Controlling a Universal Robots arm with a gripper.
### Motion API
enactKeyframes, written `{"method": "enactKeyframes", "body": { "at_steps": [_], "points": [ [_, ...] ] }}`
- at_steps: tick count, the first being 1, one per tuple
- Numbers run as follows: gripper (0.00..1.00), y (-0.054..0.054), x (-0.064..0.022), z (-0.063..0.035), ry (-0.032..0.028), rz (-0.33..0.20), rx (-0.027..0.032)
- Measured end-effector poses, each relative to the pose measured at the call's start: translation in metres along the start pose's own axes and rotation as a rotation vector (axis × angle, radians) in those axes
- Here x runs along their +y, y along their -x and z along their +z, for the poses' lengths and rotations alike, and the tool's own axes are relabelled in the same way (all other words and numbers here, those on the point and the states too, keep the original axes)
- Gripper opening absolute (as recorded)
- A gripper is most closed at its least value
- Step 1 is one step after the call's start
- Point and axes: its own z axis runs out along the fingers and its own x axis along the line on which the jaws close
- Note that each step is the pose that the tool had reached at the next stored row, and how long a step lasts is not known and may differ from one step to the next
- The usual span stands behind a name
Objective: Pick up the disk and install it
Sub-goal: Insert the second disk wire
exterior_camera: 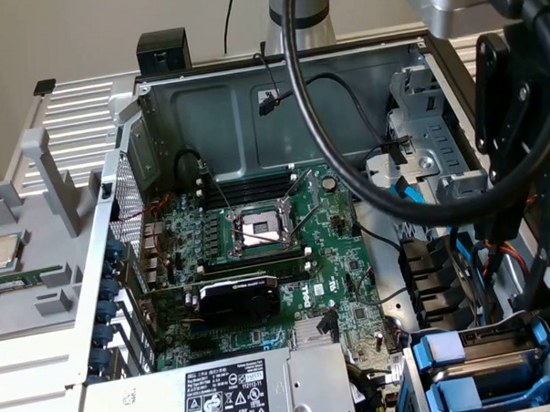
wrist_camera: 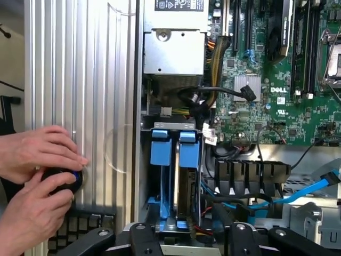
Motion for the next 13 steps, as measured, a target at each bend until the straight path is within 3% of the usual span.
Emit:
{"method": "enactKeyframes", "body": {
  "at_steps": [5, 13],
  "points": [
    [0.52, -0.0010, 0.0000, 0.0005, -0.0015, -0.038, -0.0015],
    [0.52, -0.0036, 0.0001, 0.0023, 0.0065, -0.055, -0.0026]
  ]
}}
